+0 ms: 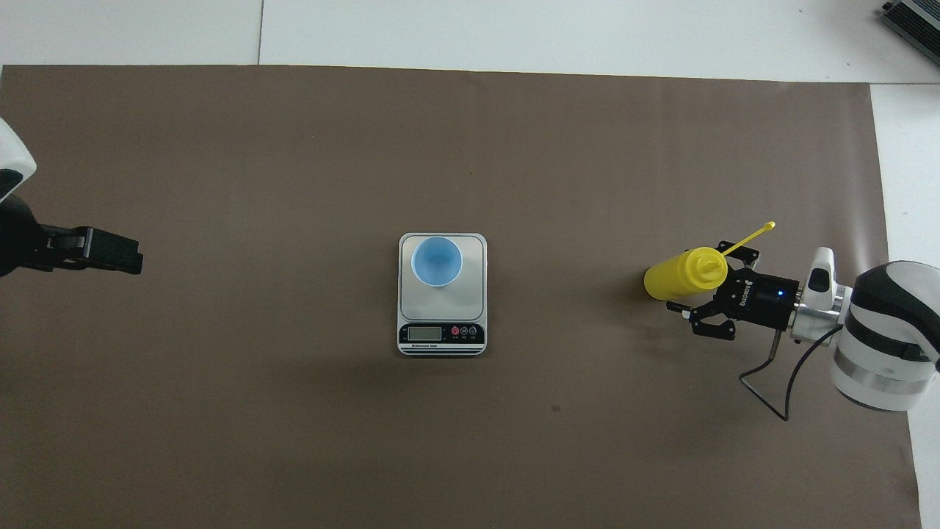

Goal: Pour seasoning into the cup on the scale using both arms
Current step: 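Open the right gripper and move it around the yellow bottle, then grasp the yellow bottle with the right gripper and lift it toward the scale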

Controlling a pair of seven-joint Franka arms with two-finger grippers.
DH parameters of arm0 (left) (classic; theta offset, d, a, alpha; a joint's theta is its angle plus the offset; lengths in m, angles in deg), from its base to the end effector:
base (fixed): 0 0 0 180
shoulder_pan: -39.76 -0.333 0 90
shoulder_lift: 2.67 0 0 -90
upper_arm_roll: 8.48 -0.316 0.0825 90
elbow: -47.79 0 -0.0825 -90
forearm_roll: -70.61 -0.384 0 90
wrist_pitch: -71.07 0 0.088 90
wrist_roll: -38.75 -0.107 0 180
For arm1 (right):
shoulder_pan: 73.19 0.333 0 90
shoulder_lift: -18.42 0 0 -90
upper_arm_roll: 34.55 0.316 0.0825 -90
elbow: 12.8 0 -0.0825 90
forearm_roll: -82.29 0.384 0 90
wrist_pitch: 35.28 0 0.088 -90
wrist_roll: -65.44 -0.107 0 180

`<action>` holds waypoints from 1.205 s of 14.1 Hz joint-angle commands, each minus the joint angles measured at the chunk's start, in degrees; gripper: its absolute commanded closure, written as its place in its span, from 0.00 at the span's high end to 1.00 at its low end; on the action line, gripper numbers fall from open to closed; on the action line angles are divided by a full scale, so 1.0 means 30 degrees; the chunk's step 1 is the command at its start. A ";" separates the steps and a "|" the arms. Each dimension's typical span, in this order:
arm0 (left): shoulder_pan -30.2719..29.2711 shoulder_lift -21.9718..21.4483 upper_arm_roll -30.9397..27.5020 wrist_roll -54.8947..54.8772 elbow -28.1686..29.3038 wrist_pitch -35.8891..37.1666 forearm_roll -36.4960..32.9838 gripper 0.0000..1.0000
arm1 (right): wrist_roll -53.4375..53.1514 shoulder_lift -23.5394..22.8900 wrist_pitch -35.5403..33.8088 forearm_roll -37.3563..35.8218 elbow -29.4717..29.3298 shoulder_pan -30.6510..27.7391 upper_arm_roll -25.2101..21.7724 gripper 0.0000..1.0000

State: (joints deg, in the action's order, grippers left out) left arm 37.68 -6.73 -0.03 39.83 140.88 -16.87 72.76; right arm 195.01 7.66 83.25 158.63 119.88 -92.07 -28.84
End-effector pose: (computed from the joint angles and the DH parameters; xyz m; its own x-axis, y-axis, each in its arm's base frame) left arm 0.5246 -0.0657 0.6340 0.9955 -0.0930 -0.0203 -0.0924 -0.9954 0.0267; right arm 0.5003 -0.0647 0.2597 0.3102 0.4013 0.8618 0.8976 -0.4223 -0.1264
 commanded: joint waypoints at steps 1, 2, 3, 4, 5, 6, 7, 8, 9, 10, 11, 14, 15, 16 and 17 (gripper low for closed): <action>-0.0363 -0.0143 0.0111 0.0051 0.0196 0.0279 -0.0214 1.00 | 0.1020 -0.0458 -0.0428 0.0890 -0.0074 -0.0035 0.0029 1.00; -0.0363 -0.0201 0.0140 0.0022 0.0343 0.0279 -0.0448 1.00 | 0.0992 -0.0487 -0.0457 0.0948 -0.0219 0.0197 0.0058 1.00; -0.0363 -0.0289 0.0140 0.0021 0.0460 0.0192 -0.0451 1.00 | 0.0992 -0.0516 -0.0457 0.0948 -0.0337 0.0344 0.0029 1.00; -0.0363 -0.0289 0.0111 -0.0008 0.0519 0.0075 -0.0451 1.00 | 0.0963 -0.0545 -0.0428 0.0948 -0.0512 0.0346 0.0029 0.98; -0.0363 -0.0289 0.0111 0.0021 0.0549 0.0073 -0.0451 1.00 | 0.0933 -0.0546 -0.0428 0.0978 -0.0601 0.0375 0.0029 0.62; -0.0363 -0.0289 0.0140 0.0021 0.0549 0.0073 -0.0451 1.00 | 0.0875 -0.0546 -0.0428 0.1007 -0.0775 0.0375 0.0029 0.36; -0.0363 -0.0289 0.0140 -0.0066 0.0549 -0.0014 -0.0451 1.00 | 0.0816 -0.0546 -0.0399 0.0978 -0.0980 0.0491 0.0058 0.11; -0.0363 -0.0289 0.0140 0.0107 0.0520 -0.0014 -0.0451 1.00 | 0.0700 -0.0459 -0.0311 0.0949 -0.1127 0.0724 0.0029 0.00; -0.0363 -0.0289 0.0140 0.0109 0.0520 -0.0014 -0.0451 1.00 | 0.0467 -0.0371 -0.0224 0.0803 -0.1274 0.0785 0.0029 0.00; -0.0363 -0.0289 0.0140 0.0138 0.0520 0.0015 -0.0451 1.00 | 0.0116 -0.0225 -0.0165 0.0686 -0.1420 0.0843 0.0058 0.00; -0.0363 -0.0289 0.0140 0.0080 0.0520 0.0015 -0.0451 1.00 | -0.0322 -0.0107 -0.0135 0.0598 -0.1596 0.0844 0.0174 0.00; -0.0363 -0.0319 0.0140 0.0138 0.0578 -0.0072 -0.0393 1.00 | -0.1729 0.0710 0.0710 -0.0453 -0.2006 0.1750 0.0175 0.00; -0.0218 -0.0319 0.0140 0.0167 0.0607 -0.0305 -0.0363 1.00 | -0.2400 0.1207 0.1179 -0.1067 -0.2124 0.1955 0.0262 0.00; -0.0100 -0.0319 0.0140 0.0226 0.0666 -0.0423 -0.0363 1.00 | -0.2900 0.1647 0.1706 -0.2233 -0.2415 0.2769 0.0205 0.00; -0.0099 -0.0319 0.0140 0.0197 0.0666 -0.0454 -0.0363 1.00 | -0.3311 0.1913 0.2349 -0.3695 -0.2824 0.3184 0.0234 0.00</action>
State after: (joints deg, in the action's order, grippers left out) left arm 37.20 -6.70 0.23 39.82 141.41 -16.97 72.10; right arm 189.50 9.81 87.20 153.40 112.71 -84.97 -28.58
